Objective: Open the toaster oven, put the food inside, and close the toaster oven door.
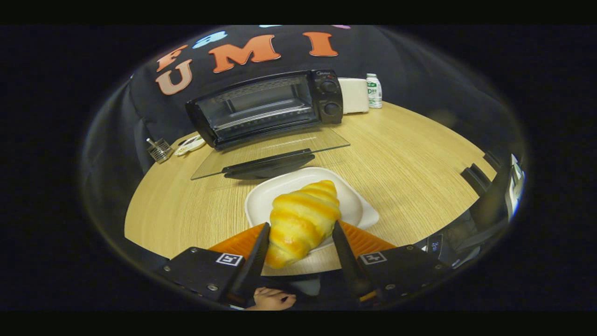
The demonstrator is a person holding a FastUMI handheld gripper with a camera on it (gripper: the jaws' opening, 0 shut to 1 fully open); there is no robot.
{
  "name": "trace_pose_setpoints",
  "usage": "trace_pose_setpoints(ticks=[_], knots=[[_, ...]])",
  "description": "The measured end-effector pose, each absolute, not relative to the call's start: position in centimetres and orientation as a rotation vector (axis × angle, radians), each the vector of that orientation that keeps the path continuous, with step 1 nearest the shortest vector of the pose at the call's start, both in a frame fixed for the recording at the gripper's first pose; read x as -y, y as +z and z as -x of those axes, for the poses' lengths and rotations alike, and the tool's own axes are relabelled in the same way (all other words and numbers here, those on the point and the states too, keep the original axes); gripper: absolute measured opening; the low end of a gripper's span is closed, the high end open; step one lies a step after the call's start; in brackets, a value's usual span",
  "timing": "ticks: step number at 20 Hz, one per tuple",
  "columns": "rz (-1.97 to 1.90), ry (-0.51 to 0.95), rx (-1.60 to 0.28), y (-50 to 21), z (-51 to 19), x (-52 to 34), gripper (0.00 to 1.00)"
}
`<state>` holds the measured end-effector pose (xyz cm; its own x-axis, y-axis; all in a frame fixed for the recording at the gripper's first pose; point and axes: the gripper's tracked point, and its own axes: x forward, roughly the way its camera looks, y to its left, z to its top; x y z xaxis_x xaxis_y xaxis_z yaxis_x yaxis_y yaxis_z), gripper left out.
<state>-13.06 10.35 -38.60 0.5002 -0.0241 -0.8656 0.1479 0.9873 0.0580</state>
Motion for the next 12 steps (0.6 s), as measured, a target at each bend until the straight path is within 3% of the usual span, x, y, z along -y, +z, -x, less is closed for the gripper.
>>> trace_pose_setpoints(ticks=[5,7,12], knots=[[-0.215,-0.128,-1.029,-38.6,12.8,-9.8,0.47],[-0.256,-0.125,-1.027,-38.4,12.8,-9.7,0.4],[-0.321,-0.1,-0.94,-35.8,11.7,-8.9,0.38]])
